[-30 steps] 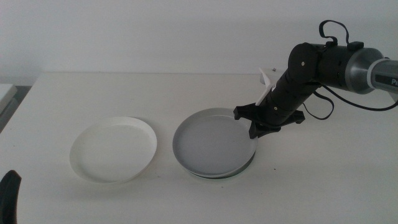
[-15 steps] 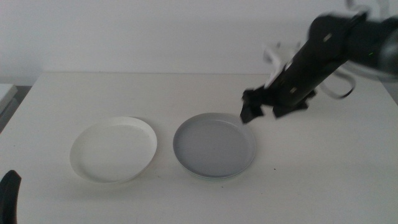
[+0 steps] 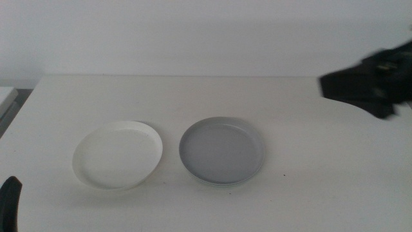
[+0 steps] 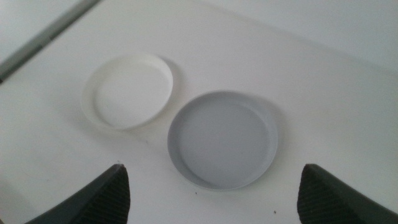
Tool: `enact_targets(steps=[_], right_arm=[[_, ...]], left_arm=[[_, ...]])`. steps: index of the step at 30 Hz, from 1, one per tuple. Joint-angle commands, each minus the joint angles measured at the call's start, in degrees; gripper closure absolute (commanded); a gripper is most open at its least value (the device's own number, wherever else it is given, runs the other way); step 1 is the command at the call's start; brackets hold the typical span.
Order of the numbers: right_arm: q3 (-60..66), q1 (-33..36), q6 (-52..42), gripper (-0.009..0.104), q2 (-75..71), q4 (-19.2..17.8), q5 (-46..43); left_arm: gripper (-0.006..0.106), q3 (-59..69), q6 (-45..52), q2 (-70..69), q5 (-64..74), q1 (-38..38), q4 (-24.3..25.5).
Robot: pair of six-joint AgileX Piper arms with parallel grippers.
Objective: Stack the three bowls on top of each other.
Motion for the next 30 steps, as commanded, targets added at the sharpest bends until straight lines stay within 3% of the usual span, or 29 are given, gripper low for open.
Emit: enact_targets(steps=[1,22,30], right_arm=[[2.6,0.0,-1.2,0.008,-5.9,0.3,-1.8],[2.7,0.0,-2.3,0.008,-11.8,1.9,-2.6],[2.7,0.0,-2.3,0.008,-11.6,1.9,-2.6]], left_arm=[[0.007,0.0,-0.2,-0.2,-0.7,0.0,-0.1],[0.007,-1.6,-0.2,1.3,2.5,0.0,-0.3],[0.007,-34.8,-0.8,33.7,41.1,0.0,-2.1]])
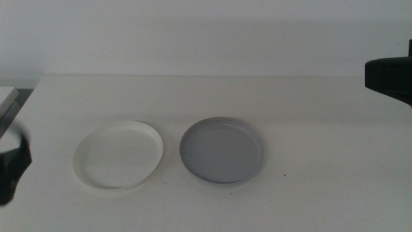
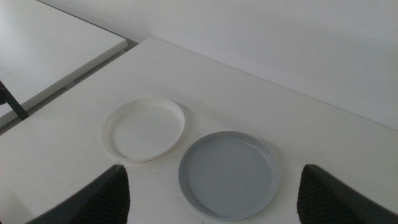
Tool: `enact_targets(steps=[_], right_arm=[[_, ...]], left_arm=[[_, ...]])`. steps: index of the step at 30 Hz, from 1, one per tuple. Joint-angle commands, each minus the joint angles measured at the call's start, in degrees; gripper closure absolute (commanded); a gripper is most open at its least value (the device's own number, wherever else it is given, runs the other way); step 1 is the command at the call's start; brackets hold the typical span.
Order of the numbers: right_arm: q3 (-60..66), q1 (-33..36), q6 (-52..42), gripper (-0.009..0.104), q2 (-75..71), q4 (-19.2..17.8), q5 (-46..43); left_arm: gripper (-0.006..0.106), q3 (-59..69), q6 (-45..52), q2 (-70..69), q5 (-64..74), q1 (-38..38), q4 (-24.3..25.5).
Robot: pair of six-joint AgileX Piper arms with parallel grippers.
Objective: Stack the three bowls on top of each other.
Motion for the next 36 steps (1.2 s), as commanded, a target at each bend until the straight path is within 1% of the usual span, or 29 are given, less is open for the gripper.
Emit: enact_targets(steps=[1,3,5,7,8,9,11,13,16,21,24,28,34,36], right_arm=[[0.2,0.0,-0.6,0.008,-0.2,0.0,-0.7],[0.2,0.0,-0.6,0.008,-0.2,0.0,-0.7],[0.2,0.0,-0.6,0.008,-0.2,0.0,-0.7],[0.2,0.0,-0.6,0.008,-0.2,0.0,-0.7],[0.2,0.0,-0.6,0.008,-0.2,0.0,-0.7],[0.2,0.0,-0.6,0.008,-0.2,0.0,-0.7],[0.2,0.0,-0.6,0.008,-0.2,0.0,-0.7],[0.2,0.0,-0.6,0.008,-0.2,0.0,-0.7],[0.2,0.0,-0.6,0.008,-0.2,0.0,-0.7],[0.2,0.0,-0.6,0.008,-0.2,0.0,-0.7],[0.2,0.0,-0.6,0.008,-0.2,0.0,-0.7],[0.2,0.0,-0.6,0.008,-0.2,0.0,-0.7],[0.2,0.0,-0.6,0.008,-0.2,0.0,-0.7],[0.2,0.0,-0.6,0.008,-0.2,0.0,-0.7]], left_arm=[[0.007,-8.9,-1.0,8.3,12.2,0.0,-0.7],[0.007,-14.6,-2.0,15.7,18.6,0.0,-0.7],[0.007,-18.4,-2.0,21.9,21.5,0.0,-0.7],[0.007,-21.2,-0.1,28.2,20.1,0.0,-1.0],[0.007,-22.4,1.3,31.1,18.1,0.0,-1.9],[0.007,-23.9,0.6,34.1,17.8,0.1,-2.5],[0.007,-27.4,0.4,39.6,20.5,1.1,-2.0],[0.007,-30.7,4.4,45.2,20.6,2.5,-2.2],[0.007,-35.4,8.0,54.0,22.0,5.3,-5.9],[0.007,-39.1,15.7,66.8,22.2,10.1,-14.3],[0.007,-39.8,16.1,72.1,21.2,11.0,-15.7],[0.007,-39.8,16.2,76.7,16.4,10.9,-15.9],[0.007,-39.8,18.2,81.2,12.9,10.5,-17.9],[0.009,-39.8,18.9,82.1,12.6,10.5,-18.3]])
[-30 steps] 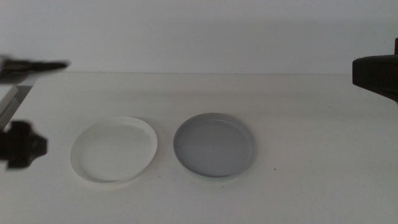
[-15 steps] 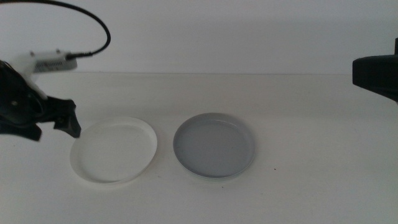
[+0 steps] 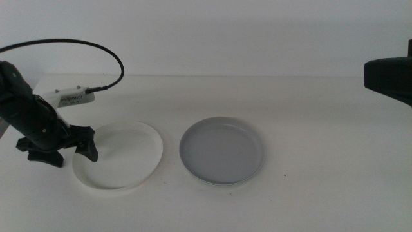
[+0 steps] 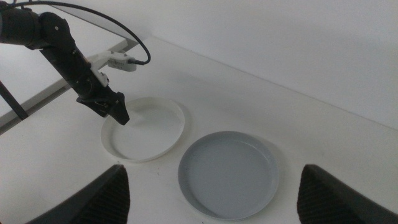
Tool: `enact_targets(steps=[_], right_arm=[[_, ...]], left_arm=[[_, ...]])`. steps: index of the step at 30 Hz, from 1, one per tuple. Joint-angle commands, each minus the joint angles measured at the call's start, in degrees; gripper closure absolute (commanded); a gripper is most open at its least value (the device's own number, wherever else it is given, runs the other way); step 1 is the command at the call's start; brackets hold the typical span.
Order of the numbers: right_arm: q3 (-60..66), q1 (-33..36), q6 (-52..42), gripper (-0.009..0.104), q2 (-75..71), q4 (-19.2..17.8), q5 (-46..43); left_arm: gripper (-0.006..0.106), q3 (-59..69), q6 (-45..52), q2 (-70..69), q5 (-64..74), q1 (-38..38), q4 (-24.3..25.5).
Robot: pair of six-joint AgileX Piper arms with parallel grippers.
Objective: Stack the three bowls on top of each other.
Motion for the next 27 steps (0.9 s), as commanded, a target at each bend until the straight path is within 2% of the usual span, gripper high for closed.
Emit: enact_targets(steps=[1,4,8,10,15,22,27], right_arm=[[0.2,0.0,-0.6,0.008,-0.2,0.0,-0.7],[0.2,0.0,-0.6,0.008,-0.2,0.0,-0.7],[0.2,0.0,-0.6,0.008,-0.2,0.0,-0.7],[0.2,0.0,-0.6,0.008,-0.2,0.0,-0.7],[0.2,0.0,-0.6,0.008,-0.2,0.0,-0.7],[0.2,0.0,-0.6,0.008,-0.2,0.0,-0.7],[0.2,0.0,-0.6,0.008,-0.2,0.0,-0.7]], left_arm=[[0.011,-0.4,1.0,0.5,-0.8,-0.3,-1.2],[0.02,-0.4,1.0,1.5,-1.2,-0.3,-1.2],[0.041,-0.4,1.0,2.7,-0.7,-0.3,-1.2],[0.056,-0.4,0.9,3.0,-0.7,-0.3,-1.2],[0.103,-0.4,1.4,2.2,-0.3,0.0,-0.9],[0.102,-3.9,-2.5,-7.3,6.2,1.2,-1.0],[0.102,-7.7,-5.2,-12.1,5.5,-6.4,-3.7]])
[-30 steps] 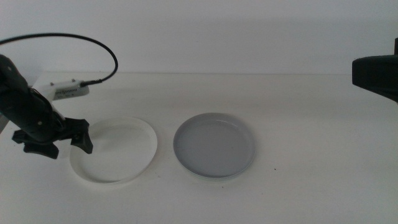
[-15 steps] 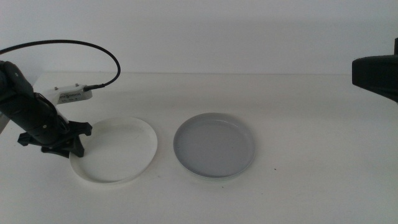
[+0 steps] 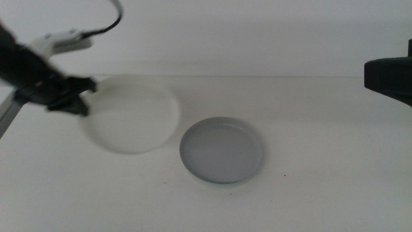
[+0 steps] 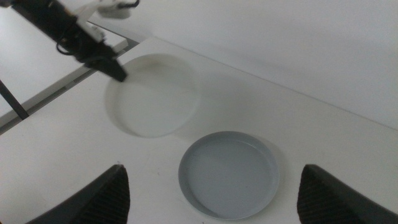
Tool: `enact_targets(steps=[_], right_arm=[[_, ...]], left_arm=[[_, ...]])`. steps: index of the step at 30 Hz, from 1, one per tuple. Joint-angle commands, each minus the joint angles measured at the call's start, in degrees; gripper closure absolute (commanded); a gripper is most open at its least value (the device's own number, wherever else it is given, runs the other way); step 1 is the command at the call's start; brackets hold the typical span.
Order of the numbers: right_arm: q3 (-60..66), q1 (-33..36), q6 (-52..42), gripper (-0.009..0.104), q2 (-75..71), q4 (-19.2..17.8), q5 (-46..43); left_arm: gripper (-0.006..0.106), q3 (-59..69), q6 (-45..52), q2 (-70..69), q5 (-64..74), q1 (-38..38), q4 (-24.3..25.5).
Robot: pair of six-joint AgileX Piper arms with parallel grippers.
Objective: Stack the three bowls on top of each other.
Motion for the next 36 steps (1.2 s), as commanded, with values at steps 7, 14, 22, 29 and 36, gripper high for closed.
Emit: enact_targets(steps=[7,14,22,29,36], right_arm=[[0.2,0.0,-0.6,0.008,-0.2,0.0,-0.7],[0.2,0.0,-0.6,0.008,-0.2,0.0,-0.7],[0.2,0.0,-0.6,0.008,-0.2,0.0,-0.7],[0.2,0.0,-0.6,0.008,-0.2,0.0,-0.7],[0.2,0.0,-0.6,0.008,-0.2,0.0,-0.7]], left_arm=[[0.102,-9.2,-8.2,6.3,-1.7,-17.2,-1.4],[0.102,-13.7,-9.2,14.4,-1.8,-24.0,-2.4],[0.102,-13.7,-8.8,18.2,-1.8,-24.6,-1.9],[0.099,-13.7,-8.9,18.2,-1.7,-24.6,0.1],[0.078,-13.7,-8.6,17.0,-2.2,-24.1,1.2]])
